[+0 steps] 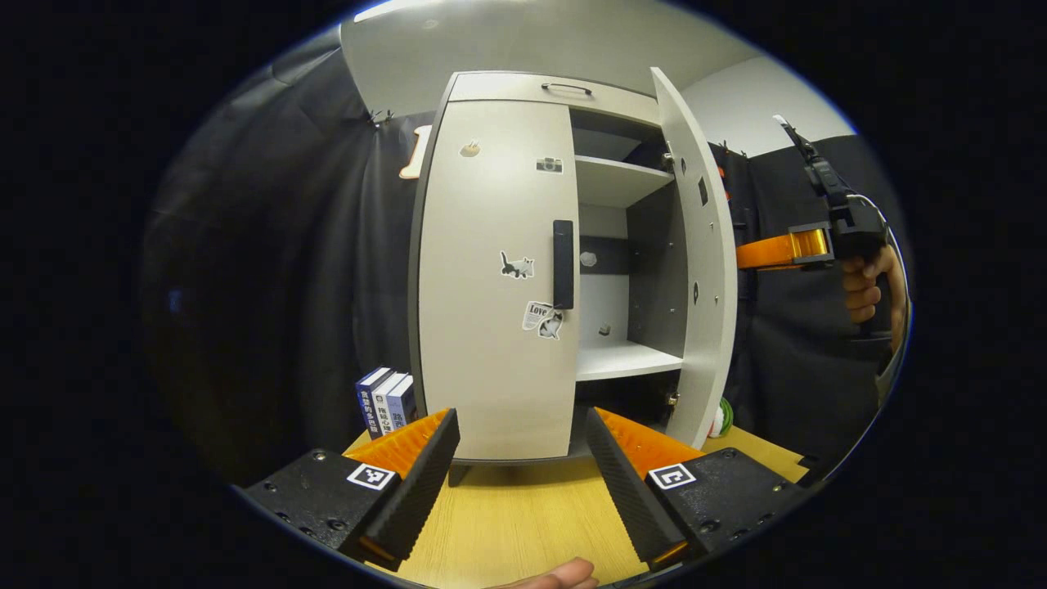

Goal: Open the right door of the double-door shoe cabinet with the right hand, and open the left door with the left hand.

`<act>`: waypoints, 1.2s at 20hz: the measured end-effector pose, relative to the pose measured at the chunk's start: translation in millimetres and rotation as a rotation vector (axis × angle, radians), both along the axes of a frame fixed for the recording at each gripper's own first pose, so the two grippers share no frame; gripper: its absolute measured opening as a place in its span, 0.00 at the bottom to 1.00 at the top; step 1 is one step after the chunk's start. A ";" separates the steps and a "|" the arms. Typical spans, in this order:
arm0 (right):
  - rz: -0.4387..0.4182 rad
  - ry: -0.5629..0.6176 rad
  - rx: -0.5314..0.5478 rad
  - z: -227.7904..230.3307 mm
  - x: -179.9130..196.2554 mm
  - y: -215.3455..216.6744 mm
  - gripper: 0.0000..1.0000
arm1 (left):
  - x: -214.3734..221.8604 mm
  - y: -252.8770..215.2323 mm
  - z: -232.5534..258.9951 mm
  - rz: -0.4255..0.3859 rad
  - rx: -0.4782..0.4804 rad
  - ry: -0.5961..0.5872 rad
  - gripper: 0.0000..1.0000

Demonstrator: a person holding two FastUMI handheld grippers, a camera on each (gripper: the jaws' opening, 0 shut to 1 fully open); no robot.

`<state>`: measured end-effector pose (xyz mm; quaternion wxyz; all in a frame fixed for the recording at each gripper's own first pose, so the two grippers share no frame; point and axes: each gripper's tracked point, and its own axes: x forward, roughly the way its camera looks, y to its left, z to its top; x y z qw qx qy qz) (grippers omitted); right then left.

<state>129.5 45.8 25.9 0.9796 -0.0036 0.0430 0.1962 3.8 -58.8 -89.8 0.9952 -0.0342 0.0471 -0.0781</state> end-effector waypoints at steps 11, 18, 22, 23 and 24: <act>-0.146 -0.026 -0.025 -12.2 33.6 -87.6 0.22 | 5.5 -37.8 -7.4 -0.062 0.026 0.005 0.95; -0.094 -0.023 0.023 2.1 9.0 -125.2 0.02 | 5.3 -49.4 -11.1 -0.061 0.031 0.022 0.97; -0.110 -0.037 0.015 -1.0 10.9 -126.3 0.02 | 4.8 -47.4 -14.4 -0.052 0.037 0.029 0.97; -0.126 -0.035 0.028 -0.3 10.8 -129.4 0.02 | 5.5 -44.4 -15.1 -0.046 0.037 0.032 0.97; -0.129 -0.030 0.047 -0.7 9.2 -126.1 0.02 | 7.2 -43.5 -14.9 -0.043 0.033 0.033 0.97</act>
